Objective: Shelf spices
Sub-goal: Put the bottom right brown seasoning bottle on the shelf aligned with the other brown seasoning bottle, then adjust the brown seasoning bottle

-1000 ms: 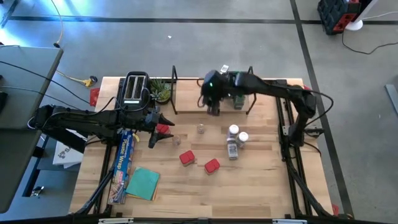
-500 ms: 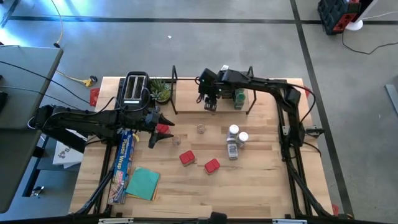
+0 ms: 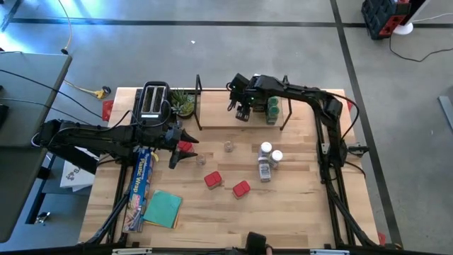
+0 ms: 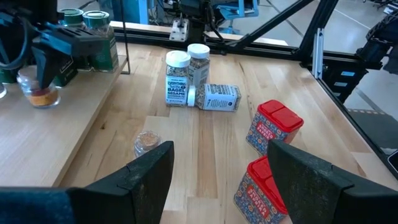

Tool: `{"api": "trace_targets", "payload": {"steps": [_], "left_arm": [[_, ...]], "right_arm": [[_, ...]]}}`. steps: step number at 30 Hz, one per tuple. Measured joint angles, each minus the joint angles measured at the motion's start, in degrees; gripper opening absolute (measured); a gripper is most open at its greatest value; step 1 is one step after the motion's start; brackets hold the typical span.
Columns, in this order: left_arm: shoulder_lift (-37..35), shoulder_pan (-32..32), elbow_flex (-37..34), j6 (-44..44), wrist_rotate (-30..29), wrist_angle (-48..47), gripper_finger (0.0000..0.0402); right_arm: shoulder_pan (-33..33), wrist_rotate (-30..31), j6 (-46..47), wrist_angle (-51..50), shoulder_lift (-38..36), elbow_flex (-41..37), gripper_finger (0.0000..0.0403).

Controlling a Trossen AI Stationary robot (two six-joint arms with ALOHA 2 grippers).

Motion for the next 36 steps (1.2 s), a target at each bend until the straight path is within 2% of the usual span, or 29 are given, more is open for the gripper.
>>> {"api": "trace_targets", "payload": {"steps": [3, 9, 13, 18, 20, 23, 27, 33, 36], "left_arm": [[0.0, 0.0, 0.0, 0.0, 0.0, 0.0, 0.0255], [0.0, 0.0, 0.0, 0.0, 0.1, 0.0, 0.0255], [0.0, 0.0, 0.0, -0.1, 0.1, 0.0, 0.0255], [0.0, 0.0, 0.0, -0.1, 0.1, 0.0, 0.0255], [0.0, 0.0, 0.0, -0.1, 0.2, 0.0, 0.0255], [0.0, 0.0, 0.0, -0.5, 0.2, 0.1, 0.0255], [0.0, 0.0, 0.0, -0.5, 0.2, 0.0, 0.0255], [0.0, 0.0, 0.0, -0.9, 0.6, 0.0, 0.0255], [0.0, 0.0, 0.0, -0.9, 0.6, 0.0, 0.0255]], "right_arm": [[-0.4, 0.7, -0.3, 0.4, 0.0, 0.0, 0.0234], [-0.4, 7.7, -2.3, 4.0, -0.1, 0.0, 0.0244], [-0.2, 8.0, -4.0, 5.1, -0.1, 0.4, 0.0245], [1.1, 6.7, -5.8, -3.5, -0.4, 6.2, 0.0245], [1.4, 4.0, -5.7, -8.2, -0.4, 9.2, 0.0242], [1.2, -0.8, -4.5, -13.6, -0.5, 12.2, 0.0232], [0.0, -4.7, -4.0, -16.3, -0.1, 12.3, 0.0204], [-0.9, -5.1, -4.1, -17.3, 3.3, 12.2, 0.0158], [-1.1, -4.0, -4.2, -17.1, 5.1, 12.2, 0.0148]]}}
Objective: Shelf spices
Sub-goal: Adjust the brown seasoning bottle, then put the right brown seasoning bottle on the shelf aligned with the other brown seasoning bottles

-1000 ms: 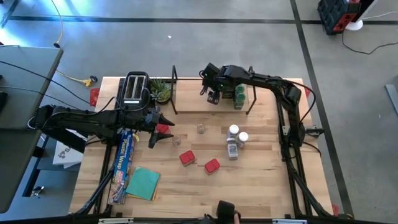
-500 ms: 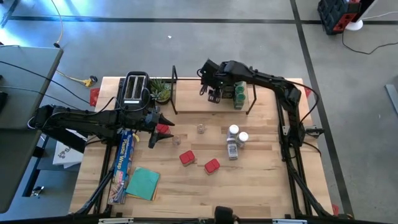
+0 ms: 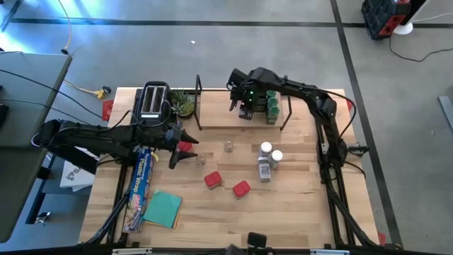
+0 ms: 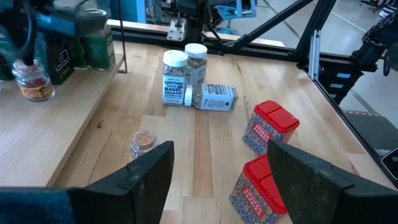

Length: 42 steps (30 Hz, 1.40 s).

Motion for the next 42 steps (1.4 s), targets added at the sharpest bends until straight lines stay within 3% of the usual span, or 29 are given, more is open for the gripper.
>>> {"api": "trace_targets", "payload": {"steps": [5, 14, 25, 34, 36, 40, 42], "left_arm": [[0.0, 0.0, 0.0, 0.0, 0.0, 0.0, 0.0255], [0.0, 0.0, 0.0, 0.3, 0.0, 0.0, 0.0255], [0.0, 0.0, 0.0, 0.3, 0.0, 0.0, 0.0255], [0.0, 0.0, 0.0, 0.0, 0.0, -0.1, 0.0255], [0.0, 0.0, 0.0, -0.1, 0.0, -0.1, 0.0255], [0.0, -0.1, 0.0, -1.0, 0.0, -1.7, 0.0255], [0.0, -0.3, 0.0, -1.5, -0.1, -3.2, 0.0255]], "right_arm": [[0.0, 5.4, -0.2, 1.0, 1.6, 0.1, 0.0146], [0.0, 9.1, -1.7, 7.8, 1.9, 0.1, 0.0146], [0.9, 9.5, -1.7, 6.5, 1.2, 0.1, 0.0146], [5.4, 9.8, 0.2, 8.6, -5.2, 0.1, 0.0146], [7.7, 7.3, 0.2, 9.0, -6.3, 0.0, 0.0146], [13.9, -5.3, -4.0, 9.5, -6.9, -0.5, 0.0146], [17.0, -8.8, -4.7, 11.7, -6.9, -3.1, 0.0146]]}}
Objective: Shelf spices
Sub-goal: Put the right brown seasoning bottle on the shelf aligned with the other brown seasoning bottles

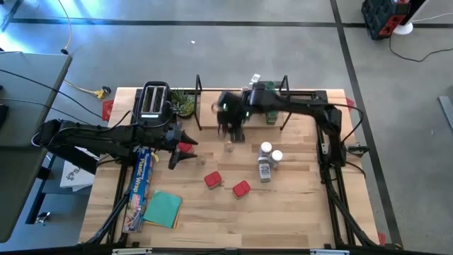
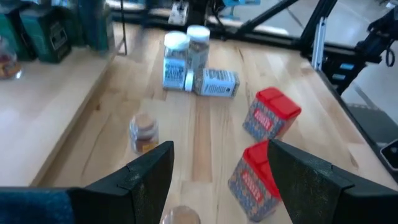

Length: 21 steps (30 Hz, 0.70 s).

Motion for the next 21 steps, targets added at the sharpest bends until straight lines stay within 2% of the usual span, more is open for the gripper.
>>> {"api": "trace_targets", "payload": {"steps": [2, 8, 13, 17, 21], "left_arm": [[0.0, -0.4, 0.0, -0.1, -0.4, -0.8, 0.0255], [0.0, -1.3, 0.0, 0.6, -1.7, -0.9, 0.0255], [0.0, -1.3, 0.0, 0.9, -3.0, -0.9, 0.0255], [0.0, -1.2, 0.0, 0.9, -3.0, -0.8, 0.0255], [0.0, -1.2, 0.0, 0.9, -3.0, -0.7, 0.0255]], "right_arm": [[2.3, -0.5, 0.1, 1.3, 0.1, -3.3, 0.0146], [5.4, 6.0, 4.6, 9.4, 0.2, -13.5, 0.0146], [5.6, 6.7, 5.4, 12.6, 0.2, -15.9, 0.0152], [5.2, 7.4, 9.3, 13.3, 0.2, -15.3, 0.0185], [5.1, 7.4, 11.1, 13.7, 1.0, -15.3, 0.0244]]}}
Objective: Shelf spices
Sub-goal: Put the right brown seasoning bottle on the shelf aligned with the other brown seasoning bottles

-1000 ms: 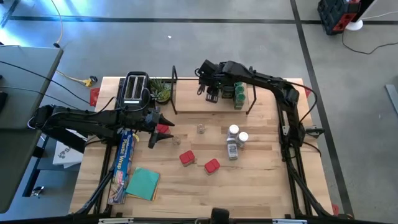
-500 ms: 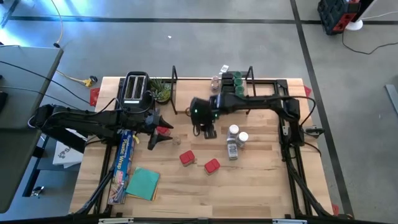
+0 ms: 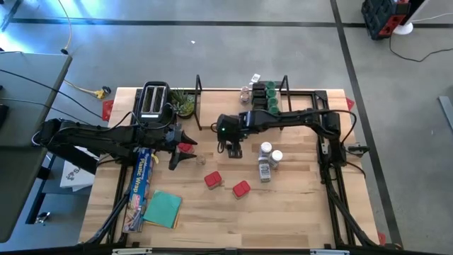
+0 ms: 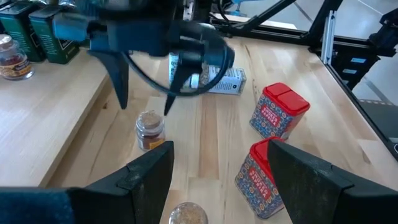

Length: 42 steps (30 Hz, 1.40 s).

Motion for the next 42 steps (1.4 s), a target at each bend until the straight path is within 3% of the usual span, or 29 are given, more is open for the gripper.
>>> {"api": "trace_targets", "payload": {"steps": [4, 10, 26, 33, 42], "left_arm": [[0.0, 0.0, 0.0, 0.0, 0.0, 0.1, 0.0255], [0.0, 0.0, 0.0, 0.0, 0.0, 0.0, 0.0255], [0.0, 0.0, 0.0, 0.0, 0.0, -0.1, 0.0255], [0.0, 0.0, 0.0, 0.0, 0.0, 0.0, 0.0255], [0.0, 0.0, 0.0, 0.0, 0.0, 0.0, 0.0255]], "right_arm": [[0.0, -0.1, 2.7, 1.4, 2.4, 0.0, 0.0283], [0.0, 0.1, 2.7, 2.1, 3.8, 0.0, 0.0283], [-0.1, -1.5, 3.5, 2.3, 3.6, 0.1, 0.0133], [-1.4, 4.3, 0.9, 0.3, -2.7, 0.1, 0.0104], [-10.6, 5.3, 1.1, -1.4, -6.2, -0.2, 0.0101]]}}
